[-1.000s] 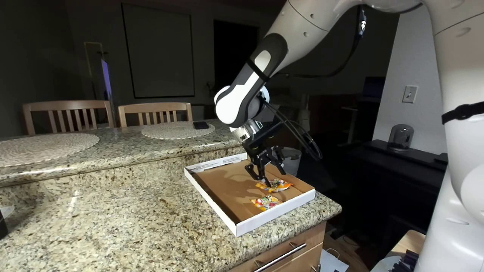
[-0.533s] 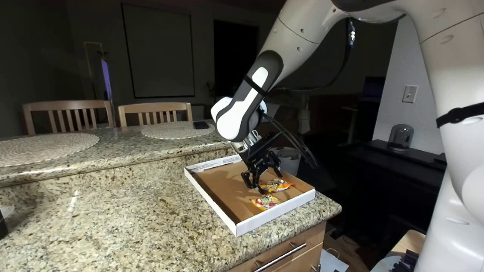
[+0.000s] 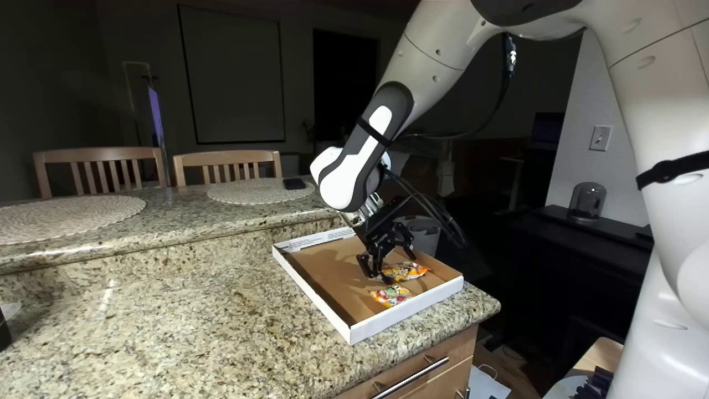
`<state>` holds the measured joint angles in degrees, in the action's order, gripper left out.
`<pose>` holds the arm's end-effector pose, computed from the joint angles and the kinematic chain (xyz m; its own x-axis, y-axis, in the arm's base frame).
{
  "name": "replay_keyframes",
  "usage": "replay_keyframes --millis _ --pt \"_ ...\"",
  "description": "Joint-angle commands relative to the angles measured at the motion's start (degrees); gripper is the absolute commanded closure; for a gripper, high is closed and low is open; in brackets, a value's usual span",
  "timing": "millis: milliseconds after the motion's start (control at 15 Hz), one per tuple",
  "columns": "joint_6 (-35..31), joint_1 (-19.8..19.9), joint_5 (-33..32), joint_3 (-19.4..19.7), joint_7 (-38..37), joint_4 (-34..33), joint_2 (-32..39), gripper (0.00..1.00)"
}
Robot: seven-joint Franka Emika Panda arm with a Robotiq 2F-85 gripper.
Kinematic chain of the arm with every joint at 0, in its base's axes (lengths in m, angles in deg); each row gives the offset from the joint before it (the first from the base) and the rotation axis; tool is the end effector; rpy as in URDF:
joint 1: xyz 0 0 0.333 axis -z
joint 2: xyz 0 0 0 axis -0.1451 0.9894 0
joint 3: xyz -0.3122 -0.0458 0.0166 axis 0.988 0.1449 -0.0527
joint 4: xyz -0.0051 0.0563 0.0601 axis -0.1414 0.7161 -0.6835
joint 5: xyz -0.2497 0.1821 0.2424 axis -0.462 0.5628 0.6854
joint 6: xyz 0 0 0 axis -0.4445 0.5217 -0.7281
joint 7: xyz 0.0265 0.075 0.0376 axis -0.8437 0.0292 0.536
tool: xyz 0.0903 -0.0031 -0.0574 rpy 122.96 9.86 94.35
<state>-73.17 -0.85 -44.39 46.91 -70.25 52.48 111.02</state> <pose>0.5323 0.0244 0.2028 0.9187 -0.2155 -0.3310 -0.0319 -0.8759 0.4815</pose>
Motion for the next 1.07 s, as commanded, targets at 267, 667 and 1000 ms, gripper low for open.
replay_keyframes --millis 267,667,1000 --pt "2.6 0.0 -1.8 1.3 -1.1 -1.0 0.0 0.00" --pt "3.9 0.0 -2.5 1.7 -1.2 -1.6 0.5 0.27" --pt "4.7 0.0 -2.4 1.6 -1.0 -1.9 1.0 0.61"
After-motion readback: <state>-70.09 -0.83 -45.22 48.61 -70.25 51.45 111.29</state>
